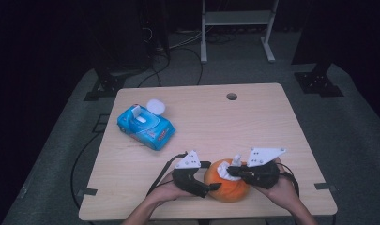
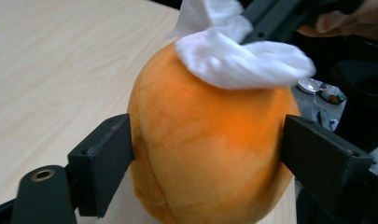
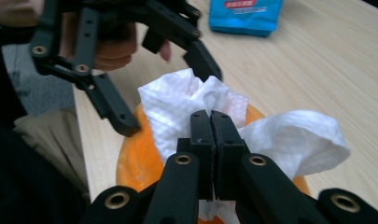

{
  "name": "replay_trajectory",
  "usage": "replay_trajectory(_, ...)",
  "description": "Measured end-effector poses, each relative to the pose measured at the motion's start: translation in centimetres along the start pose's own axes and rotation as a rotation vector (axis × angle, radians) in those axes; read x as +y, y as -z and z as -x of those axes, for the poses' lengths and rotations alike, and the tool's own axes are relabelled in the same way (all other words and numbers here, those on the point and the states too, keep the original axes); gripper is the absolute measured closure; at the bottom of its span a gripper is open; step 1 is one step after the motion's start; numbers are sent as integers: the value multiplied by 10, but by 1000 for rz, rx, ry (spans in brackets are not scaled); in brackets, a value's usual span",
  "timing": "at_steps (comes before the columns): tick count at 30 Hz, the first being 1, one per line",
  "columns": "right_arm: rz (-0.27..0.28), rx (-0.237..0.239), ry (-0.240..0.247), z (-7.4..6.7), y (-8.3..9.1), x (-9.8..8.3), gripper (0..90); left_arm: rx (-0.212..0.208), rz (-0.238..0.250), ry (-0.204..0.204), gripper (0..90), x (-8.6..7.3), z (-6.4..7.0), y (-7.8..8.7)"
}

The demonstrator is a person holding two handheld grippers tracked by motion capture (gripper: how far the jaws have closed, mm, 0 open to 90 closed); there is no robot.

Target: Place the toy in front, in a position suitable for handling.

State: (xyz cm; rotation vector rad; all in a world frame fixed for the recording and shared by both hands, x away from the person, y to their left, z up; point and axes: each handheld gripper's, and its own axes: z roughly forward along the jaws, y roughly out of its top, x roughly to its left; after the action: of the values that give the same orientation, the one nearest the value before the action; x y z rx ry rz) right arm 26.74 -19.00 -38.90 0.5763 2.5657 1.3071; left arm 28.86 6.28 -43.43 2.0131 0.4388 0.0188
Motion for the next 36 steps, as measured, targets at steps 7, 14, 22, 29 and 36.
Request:
replay_trajectory(7,-12,23,17,-3,-5,1,875,-33,5,25,210,-9,-3,-7)
replay_trajectory(14,45,-15,3,0,1,7,876,67,67,-87,453,1,6,2)
replay_trajectory(22,100,-78,-30,7,-4,9,876,133,80,-152,439,0,-5,11)
replay_trajectory(29,69,-47,-64,7,-17,-1,876,48,123,-79,336,-12,-19,13)
replay_trajectory(36,67,-51,-70,5,-15,-4,876,18,204,-83,336,-20,-21,12)
